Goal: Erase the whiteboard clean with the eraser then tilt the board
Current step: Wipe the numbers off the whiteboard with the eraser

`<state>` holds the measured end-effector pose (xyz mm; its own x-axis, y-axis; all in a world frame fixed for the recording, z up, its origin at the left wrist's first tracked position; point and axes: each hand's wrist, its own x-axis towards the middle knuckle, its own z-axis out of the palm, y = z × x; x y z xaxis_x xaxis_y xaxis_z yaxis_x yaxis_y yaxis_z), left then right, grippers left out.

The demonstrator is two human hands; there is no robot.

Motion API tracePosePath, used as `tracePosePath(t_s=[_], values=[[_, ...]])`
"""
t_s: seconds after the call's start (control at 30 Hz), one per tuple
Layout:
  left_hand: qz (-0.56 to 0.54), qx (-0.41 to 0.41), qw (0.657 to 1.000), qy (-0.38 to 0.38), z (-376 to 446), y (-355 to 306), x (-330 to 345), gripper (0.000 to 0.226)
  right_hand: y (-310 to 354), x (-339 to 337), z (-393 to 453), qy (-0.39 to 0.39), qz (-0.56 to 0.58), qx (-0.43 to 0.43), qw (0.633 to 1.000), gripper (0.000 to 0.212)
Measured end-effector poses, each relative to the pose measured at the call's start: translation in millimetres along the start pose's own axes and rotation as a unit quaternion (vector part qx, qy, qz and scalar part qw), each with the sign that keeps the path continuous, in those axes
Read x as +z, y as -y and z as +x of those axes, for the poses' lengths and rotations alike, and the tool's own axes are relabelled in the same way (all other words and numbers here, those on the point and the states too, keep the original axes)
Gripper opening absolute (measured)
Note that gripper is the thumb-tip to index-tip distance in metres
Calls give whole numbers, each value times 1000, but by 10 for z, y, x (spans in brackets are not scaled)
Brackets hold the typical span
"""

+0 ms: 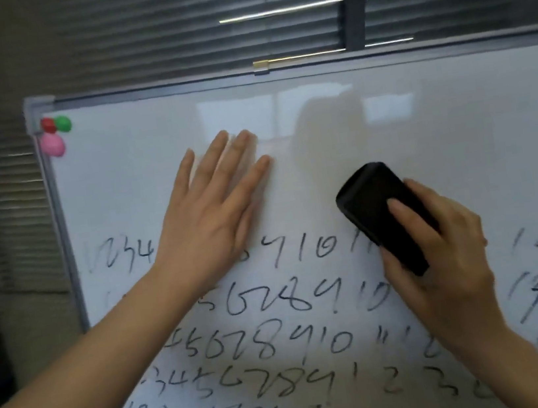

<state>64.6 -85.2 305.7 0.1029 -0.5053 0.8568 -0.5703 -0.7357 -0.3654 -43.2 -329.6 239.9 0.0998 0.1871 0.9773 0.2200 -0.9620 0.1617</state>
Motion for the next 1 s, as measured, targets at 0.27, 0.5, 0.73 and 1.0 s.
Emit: tracePosePath(t_s=[0.27, 0.5, 0.73, 1.0], values=[[-23, -51, 998, 10, -620, 798, -31, 52, 752, 536, 118, 19, 0, -34, 999, 42], [-6, -67, 998, -14, -786, 1044, 41, 52, 889, 825, 257, 39, 7, -85, 996, 40], [35, -54, 997, -39, -814, 1345, 85, 50, 1110, 1068, 358, 51, 11, -116, 992, 34], [42, 62, 995, -60, -773, 1969, 201, 58, 1633, 1399, 351, 83, -38, -127, 988, 36]])
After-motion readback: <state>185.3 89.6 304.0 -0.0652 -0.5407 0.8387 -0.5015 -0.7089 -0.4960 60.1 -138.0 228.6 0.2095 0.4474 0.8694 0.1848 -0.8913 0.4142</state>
